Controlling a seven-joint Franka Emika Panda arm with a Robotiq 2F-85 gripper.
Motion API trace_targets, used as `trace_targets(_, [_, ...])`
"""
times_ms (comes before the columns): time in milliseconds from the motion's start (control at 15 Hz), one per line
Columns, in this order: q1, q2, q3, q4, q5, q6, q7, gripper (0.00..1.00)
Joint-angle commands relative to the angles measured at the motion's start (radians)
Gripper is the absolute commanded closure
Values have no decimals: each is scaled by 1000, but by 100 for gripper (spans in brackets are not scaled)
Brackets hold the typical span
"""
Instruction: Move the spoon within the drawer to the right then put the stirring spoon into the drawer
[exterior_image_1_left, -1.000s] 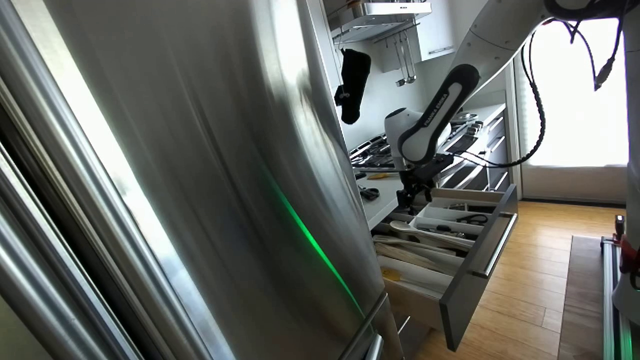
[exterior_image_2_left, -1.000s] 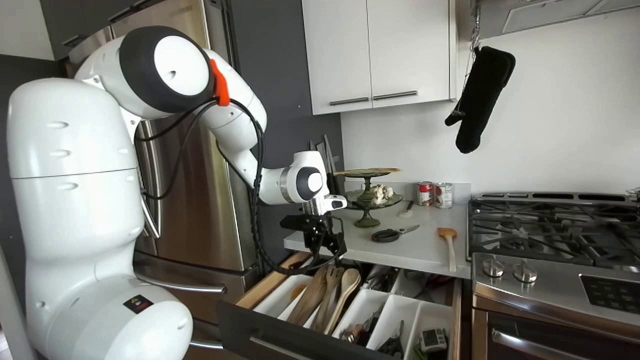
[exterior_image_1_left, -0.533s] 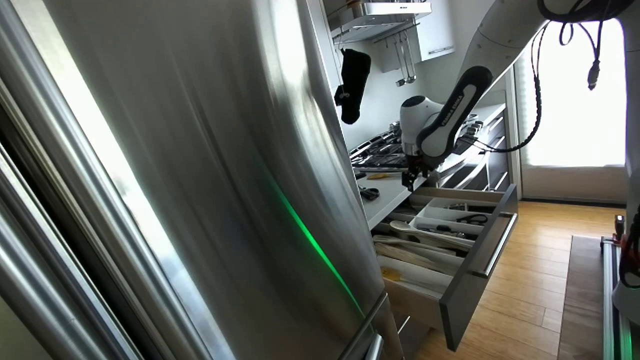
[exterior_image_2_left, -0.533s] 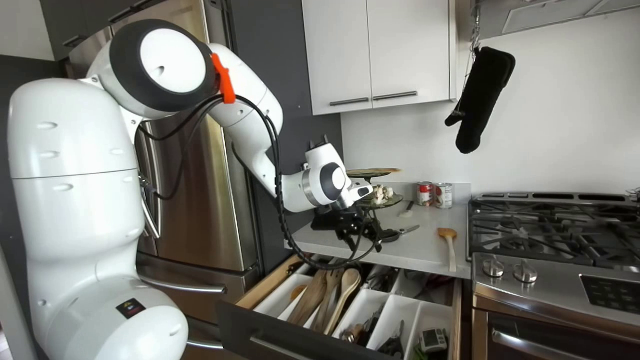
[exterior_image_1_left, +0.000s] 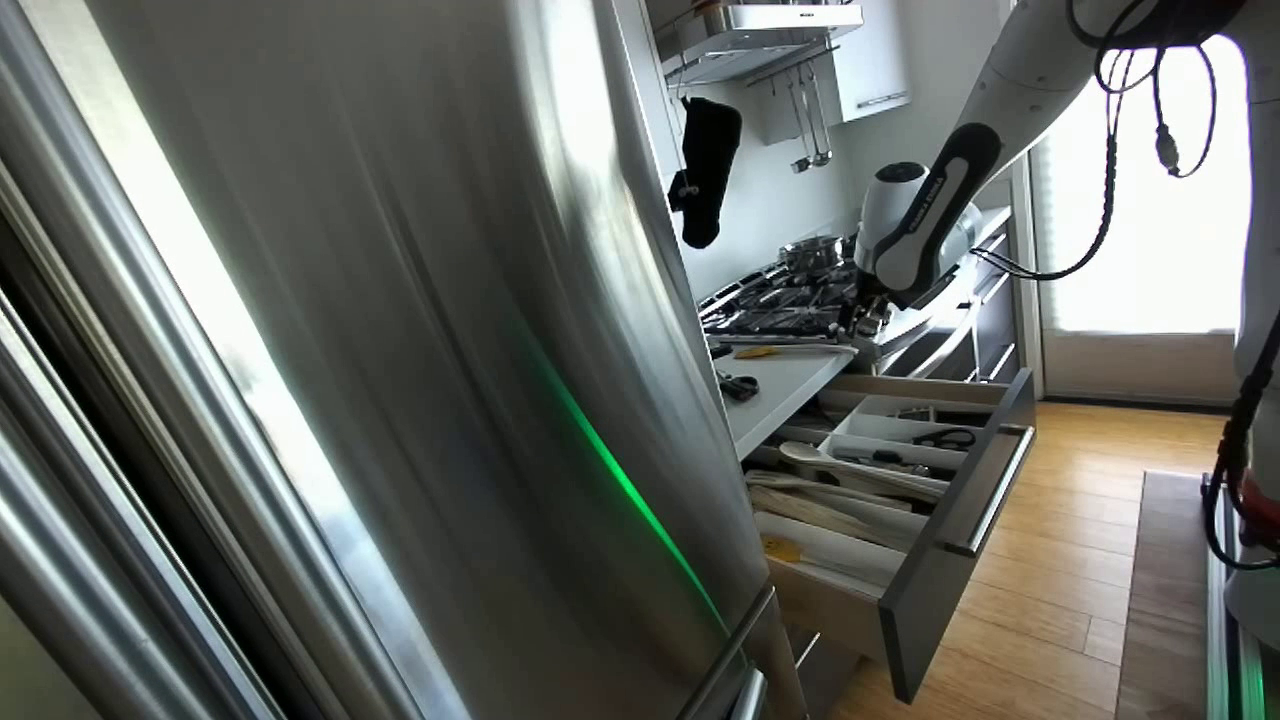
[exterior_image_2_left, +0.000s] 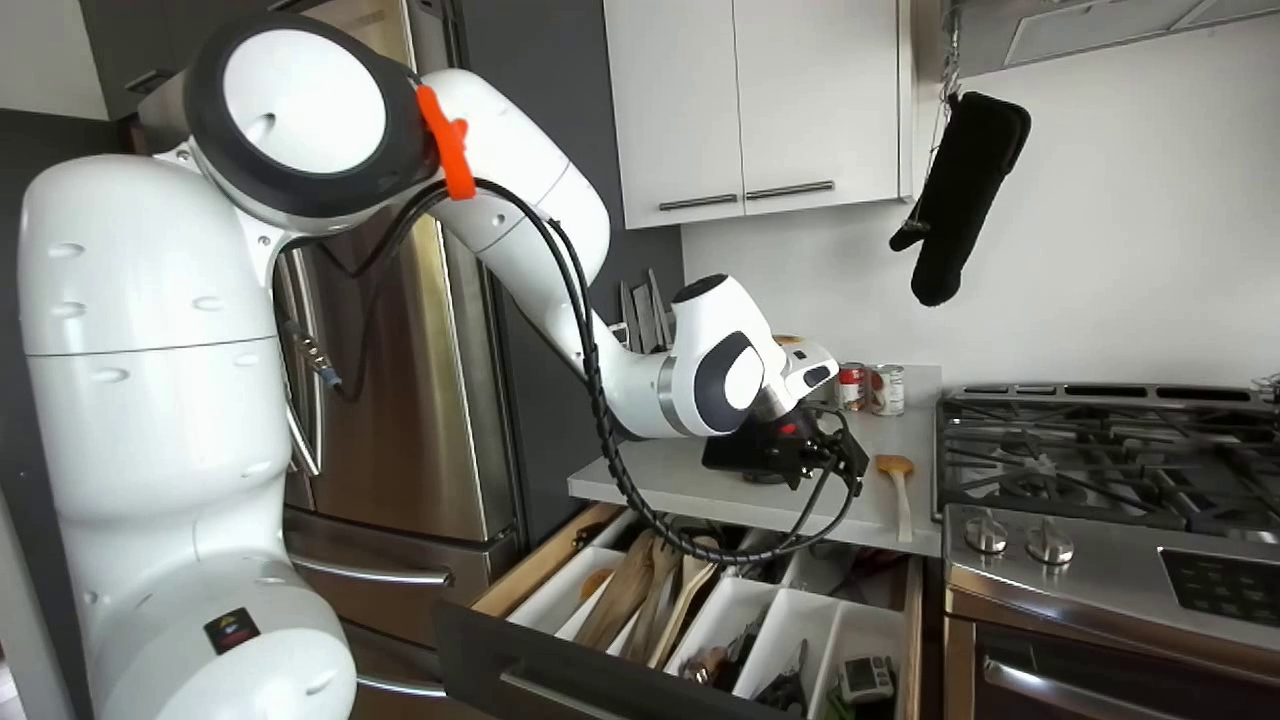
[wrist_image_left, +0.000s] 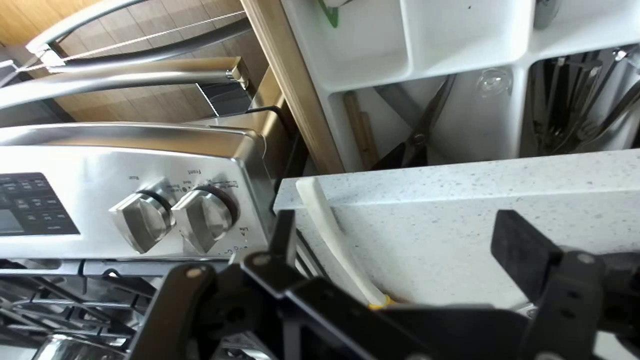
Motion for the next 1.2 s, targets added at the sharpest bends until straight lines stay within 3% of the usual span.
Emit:
trace_targets(0, [1, 0, 2, 0, 3, 0, 0, 0])
trace_targets(200, [4, 0, 5, 0, 6, 0, 0, 0])
trace_targets(333, [0, 33, 10, 31, 61, 30, -67, 0])
trace_targets(733, [-93, 136, 155, 163, 504, 7, -539, 0])
trace_targets(1000, [-141, 246, 134, 295, 555, 4, -584, 0])
trace_targets(1133, [-217, 287, 194, 355, 628, -28, -667, 0])
